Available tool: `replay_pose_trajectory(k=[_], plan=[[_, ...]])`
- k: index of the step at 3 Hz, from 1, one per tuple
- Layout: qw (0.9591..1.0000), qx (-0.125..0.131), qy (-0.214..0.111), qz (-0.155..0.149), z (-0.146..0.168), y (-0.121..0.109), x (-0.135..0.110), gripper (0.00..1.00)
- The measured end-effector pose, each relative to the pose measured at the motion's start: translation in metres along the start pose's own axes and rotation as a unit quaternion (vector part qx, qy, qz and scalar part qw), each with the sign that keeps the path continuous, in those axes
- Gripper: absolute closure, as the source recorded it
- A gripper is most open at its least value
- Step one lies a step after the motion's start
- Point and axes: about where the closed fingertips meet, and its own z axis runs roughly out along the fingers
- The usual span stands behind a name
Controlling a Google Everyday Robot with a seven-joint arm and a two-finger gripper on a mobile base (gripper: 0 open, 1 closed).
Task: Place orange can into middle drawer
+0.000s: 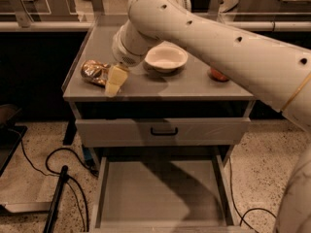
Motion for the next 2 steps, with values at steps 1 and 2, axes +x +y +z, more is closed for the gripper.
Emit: replay_pose_trajectory(k=[1,2], plan=[[0.9999,0.001,-0.016,0.000,0.000,0.006,-0.014,0.00],[0.9990,-0.022,-0.037,0.006,0.018,-0.002,-0.030,0.00]])
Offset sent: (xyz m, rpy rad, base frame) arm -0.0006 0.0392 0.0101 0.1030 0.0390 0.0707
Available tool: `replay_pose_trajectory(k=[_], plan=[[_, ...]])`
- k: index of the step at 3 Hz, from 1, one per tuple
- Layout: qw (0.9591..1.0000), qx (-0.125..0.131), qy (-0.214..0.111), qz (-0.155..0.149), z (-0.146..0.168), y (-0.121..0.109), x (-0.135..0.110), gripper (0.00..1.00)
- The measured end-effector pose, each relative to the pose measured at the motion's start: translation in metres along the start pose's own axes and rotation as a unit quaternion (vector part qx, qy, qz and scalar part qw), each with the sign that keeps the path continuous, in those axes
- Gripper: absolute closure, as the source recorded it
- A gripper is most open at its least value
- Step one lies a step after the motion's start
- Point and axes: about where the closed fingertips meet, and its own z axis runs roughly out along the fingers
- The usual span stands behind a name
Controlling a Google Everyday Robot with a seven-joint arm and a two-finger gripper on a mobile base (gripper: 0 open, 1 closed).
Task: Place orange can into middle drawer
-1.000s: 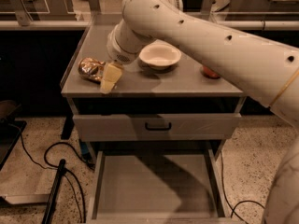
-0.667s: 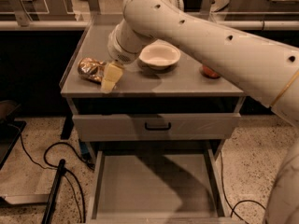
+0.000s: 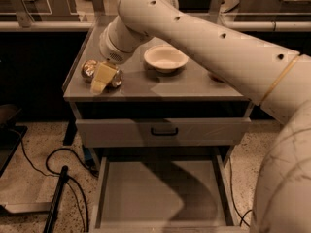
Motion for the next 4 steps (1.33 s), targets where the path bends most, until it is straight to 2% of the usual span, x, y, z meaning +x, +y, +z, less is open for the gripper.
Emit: replay_pose_trajectory(k=[1,3,4], plan=[[1.0000,0.002,0.003,0.000,0.000,0.000,0.001,0.00],[0.9990,0.016,0.035,0.023,0.004,-0.008,0.026,0.00],[0.9990,0.016,0.035,0.023,0.004,-0.008,0.026,0.00]])
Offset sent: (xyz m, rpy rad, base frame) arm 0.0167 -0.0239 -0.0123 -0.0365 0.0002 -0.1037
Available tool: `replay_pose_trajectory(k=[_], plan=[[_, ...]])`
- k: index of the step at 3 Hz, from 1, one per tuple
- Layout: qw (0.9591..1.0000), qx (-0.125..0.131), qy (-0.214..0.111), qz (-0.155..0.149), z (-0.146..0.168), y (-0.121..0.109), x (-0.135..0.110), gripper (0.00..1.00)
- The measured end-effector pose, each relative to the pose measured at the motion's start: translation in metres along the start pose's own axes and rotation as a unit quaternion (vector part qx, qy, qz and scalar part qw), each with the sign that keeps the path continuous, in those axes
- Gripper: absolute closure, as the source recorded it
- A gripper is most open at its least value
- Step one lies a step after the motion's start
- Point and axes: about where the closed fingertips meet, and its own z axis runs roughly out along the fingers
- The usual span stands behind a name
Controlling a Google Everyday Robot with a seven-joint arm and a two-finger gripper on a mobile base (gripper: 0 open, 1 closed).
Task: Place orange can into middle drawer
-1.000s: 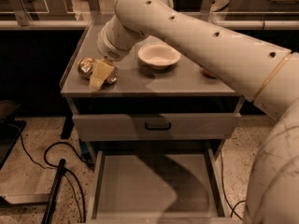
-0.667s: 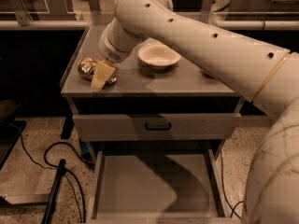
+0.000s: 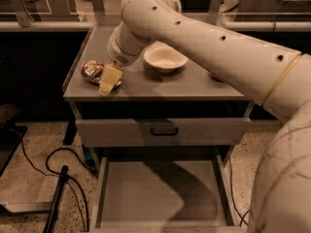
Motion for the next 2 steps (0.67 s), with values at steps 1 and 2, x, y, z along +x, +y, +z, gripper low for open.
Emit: replay_pose_trajectory(k=[1,2], plan=[[0.9999,0.001,0.015,-0.001,0.0006,0.0011,-0.0001,0.00],[0.9995,-0.016,0.028,-0.004,0.0051,0.0045,-0.0042,0.00]])
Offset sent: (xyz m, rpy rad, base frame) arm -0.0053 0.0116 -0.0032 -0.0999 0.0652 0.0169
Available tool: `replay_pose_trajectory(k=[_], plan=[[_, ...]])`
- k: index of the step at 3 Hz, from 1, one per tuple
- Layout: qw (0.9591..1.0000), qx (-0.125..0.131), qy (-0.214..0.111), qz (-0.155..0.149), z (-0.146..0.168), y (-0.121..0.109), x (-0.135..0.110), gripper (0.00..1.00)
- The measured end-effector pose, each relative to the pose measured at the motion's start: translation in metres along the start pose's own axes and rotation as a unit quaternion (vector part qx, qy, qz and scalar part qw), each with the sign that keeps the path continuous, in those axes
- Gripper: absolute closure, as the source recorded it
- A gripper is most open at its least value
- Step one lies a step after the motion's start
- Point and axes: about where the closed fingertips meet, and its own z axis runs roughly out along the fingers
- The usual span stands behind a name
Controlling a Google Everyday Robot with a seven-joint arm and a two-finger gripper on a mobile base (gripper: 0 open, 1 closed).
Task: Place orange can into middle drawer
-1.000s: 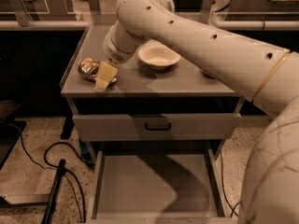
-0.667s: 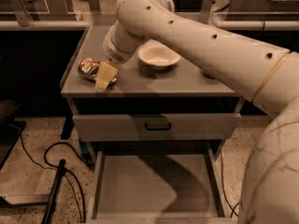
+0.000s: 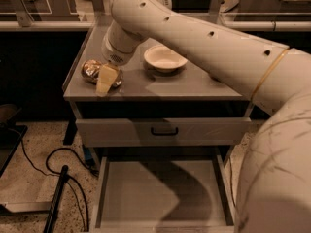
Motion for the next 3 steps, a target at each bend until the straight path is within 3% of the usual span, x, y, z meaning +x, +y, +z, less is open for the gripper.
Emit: replay_pose_trajectory(k=[1,2,3], plan=[[0.9998,-0.020,0.006,0.001,0.0062,0.0007,-0.0019,0.00],[0.9998,-0.020,0.006,0.001,0.0062,0.0007,-0.0019,0.00],[0.9998,-0.020,0.006,0.001,0.0062,0.0007,-0.0019,0.17]])
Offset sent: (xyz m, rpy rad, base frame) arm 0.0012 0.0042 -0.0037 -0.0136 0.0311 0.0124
